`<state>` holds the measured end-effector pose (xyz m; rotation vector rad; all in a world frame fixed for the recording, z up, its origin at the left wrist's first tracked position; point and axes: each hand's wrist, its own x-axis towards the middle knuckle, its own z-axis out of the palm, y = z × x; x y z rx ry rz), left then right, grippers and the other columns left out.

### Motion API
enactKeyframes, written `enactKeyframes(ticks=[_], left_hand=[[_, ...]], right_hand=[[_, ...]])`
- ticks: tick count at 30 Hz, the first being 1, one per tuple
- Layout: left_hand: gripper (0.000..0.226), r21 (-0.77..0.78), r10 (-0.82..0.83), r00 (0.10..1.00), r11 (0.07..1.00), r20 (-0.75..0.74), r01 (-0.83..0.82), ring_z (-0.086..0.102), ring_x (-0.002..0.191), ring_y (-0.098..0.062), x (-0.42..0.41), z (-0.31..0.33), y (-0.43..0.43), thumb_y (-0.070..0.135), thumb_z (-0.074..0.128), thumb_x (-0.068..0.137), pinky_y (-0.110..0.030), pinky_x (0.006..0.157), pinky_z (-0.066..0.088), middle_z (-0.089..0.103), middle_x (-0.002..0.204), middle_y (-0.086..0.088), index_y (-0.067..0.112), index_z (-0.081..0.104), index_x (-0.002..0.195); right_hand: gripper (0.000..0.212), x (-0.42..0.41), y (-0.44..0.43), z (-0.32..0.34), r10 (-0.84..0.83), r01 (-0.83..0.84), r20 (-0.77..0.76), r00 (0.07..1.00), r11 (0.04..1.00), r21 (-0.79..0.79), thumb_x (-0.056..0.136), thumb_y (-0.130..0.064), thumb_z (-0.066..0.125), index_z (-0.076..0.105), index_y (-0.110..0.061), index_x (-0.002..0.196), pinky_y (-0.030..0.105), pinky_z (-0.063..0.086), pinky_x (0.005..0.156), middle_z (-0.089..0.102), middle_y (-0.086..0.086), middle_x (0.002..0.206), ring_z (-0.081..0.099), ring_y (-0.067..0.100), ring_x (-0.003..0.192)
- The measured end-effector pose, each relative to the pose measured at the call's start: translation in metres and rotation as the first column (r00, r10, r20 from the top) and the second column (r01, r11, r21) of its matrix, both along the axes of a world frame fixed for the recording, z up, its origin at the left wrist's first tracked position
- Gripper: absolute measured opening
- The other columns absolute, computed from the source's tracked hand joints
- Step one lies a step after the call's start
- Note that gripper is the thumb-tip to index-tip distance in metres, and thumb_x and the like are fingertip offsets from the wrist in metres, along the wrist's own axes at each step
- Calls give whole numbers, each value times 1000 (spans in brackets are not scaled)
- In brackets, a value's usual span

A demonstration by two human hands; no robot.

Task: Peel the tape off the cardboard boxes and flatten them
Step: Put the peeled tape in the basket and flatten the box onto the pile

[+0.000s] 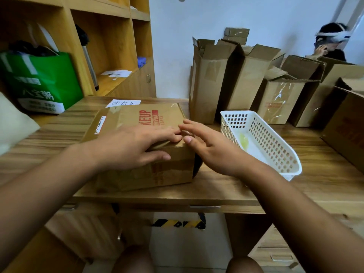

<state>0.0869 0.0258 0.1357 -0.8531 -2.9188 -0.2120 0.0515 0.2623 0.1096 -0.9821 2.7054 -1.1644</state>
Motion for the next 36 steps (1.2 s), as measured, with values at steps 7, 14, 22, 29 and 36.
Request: enactKeyframes(ticks=[7,14,22,29,36], left_hand=[[49,55,52,987,998,-151,-44,42,135,4,8,-13,-14,49,56,91,-35,97,50,43,146,34,54,47,139],[55,156,134,983,981,-122,-114,51,123,5,18,-11,-21,82,29,86,-43,93,51,51,135,37,52,55,124],[37,246,104,980,967,-170,-60,56,115,-6,23,-23,-23,66,34,95,-44,86,52,54,129,23,40,52,115],[40,252,92,966,967,-243,-28,47,131,1,27,-35,-21,45,32,103,-29,104,43,55,139,19,34,59,131],[56,202,116,945,978,-307,-54,39,140,1,41,-39,-15,65,29,101,-36,117,33,52,146,16,34,54,140]], right_hand=[[52,7,4,-3,-7,31,-152,988,987,156,102,-51,45,43,-35,152,29,17,123,33,-17,161,11,0,152],[53,28,4,-9,69,-18,-316,946,986,163,99,-55,47,48,-34,148,27,17,123,41,-16,156,18,-2,149],[46,46,-13,-17,157,-33,-482,862,966,256,102,-49,43,50,-34,145,35,30,115,50,-13,145,38,10,138],[41,11,-11,3,-52,82,-365,930,994,67,103,-46,47,56,-34,141,52,31,118,49,-10,150,34,15,145],[57,-16,-4,-1,-76,146,-237,969,945,293,96,-69,22,37,-53,148,57,14,123,29,-16,163,13,17,155]])
